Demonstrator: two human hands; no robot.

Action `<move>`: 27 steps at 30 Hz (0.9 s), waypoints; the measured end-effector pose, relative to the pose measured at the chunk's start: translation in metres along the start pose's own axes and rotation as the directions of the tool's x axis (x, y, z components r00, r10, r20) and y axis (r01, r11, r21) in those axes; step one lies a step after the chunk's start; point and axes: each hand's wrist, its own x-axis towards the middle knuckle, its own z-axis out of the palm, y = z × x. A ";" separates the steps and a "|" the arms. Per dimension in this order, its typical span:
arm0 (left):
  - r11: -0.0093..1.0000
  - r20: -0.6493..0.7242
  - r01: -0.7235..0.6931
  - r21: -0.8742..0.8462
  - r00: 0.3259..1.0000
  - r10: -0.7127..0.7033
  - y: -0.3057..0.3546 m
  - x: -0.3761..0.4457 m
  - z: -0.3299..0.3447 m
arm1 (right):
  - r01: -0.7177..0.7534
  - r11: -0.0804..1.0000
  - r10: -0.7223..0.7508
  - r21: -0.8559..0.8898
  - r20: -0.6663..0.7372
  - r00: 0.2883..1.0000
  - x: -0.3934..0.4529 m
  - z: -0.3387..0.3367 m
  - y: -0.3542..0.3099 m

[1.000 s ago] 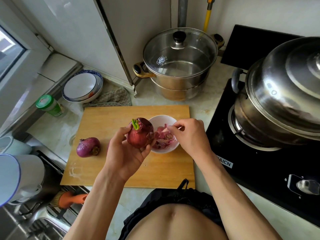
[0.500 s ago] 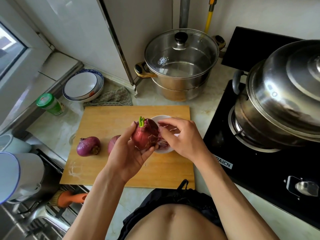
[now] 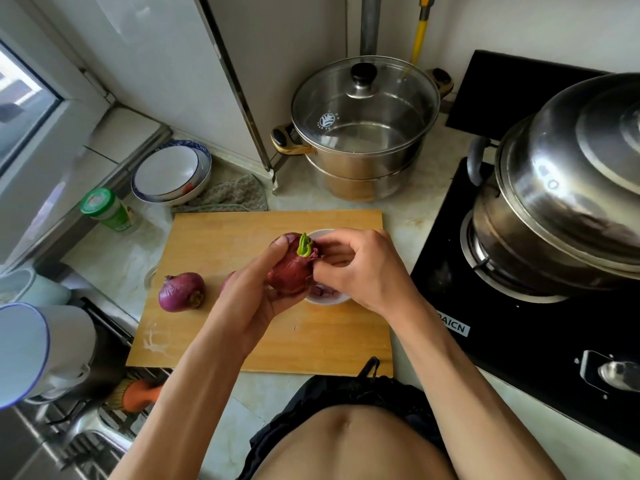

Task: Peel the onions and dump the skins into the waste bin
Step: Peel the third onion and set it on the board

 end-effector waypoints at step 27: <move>0.948 0.304 -0.170 0.269 0.949 0.083 0.000 0.004 -0.008 | -0.078 0.877 0.072 0.475 0.031 0.997 -0.002 -0.005 0.017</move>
